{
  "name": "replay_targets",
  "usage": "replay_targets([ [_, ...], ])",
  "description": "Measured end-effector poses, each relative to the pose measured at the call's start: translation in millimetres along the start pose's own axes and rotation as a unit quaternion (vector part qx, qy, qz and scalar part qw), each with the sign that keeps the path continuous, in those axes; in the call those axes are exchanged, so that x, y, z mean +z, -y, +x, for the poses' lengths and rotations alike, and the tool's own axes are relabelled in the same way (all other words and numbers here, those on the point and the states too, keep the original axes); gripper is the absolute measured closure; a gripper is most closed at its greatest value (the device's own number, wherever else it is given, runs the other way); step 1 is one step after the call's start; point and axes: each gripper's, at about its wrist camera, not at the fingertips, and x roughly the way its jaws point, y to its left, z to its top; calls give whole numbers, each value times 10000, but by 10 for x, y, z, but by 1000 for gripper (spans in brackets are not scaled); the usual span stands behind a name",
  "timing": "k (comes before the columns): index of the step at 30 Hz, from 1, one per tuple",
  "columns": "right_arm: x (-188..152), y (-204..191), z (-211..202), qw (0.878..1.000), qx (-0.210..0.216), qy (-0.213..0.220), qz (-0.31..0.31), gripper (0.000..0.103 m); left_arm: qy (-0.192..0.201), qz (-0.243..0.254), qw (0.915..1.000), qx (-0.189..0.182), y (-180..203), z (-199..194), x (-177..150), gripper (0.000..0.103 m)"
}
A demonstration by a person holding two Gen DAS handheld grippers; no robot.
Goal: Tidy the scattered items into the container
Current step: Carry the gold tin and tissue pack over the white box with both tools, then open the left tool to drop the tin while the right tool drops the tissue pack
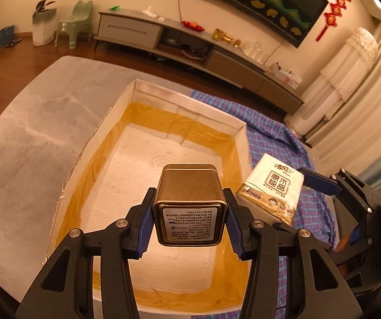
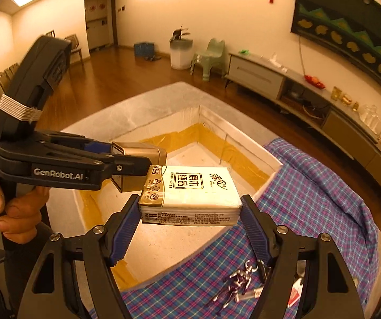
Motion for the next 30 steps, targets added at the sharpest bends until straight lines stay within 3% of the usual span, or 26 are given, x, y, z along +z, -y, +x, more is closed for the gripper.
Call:
replay_targets([
  [13,169,59,885,9927,155,-1146,-357,28,-857,31,9942,642,-315,525,144,52],
  [20,169,86,1271,9790,195,-1974,-471,28,-1370,120,9875,775,-361,723,181,52],
  [30,240,128,1688,9630,70,-2663,-412,28,-1898,64,9774,923,-365,1125,388,52],
])
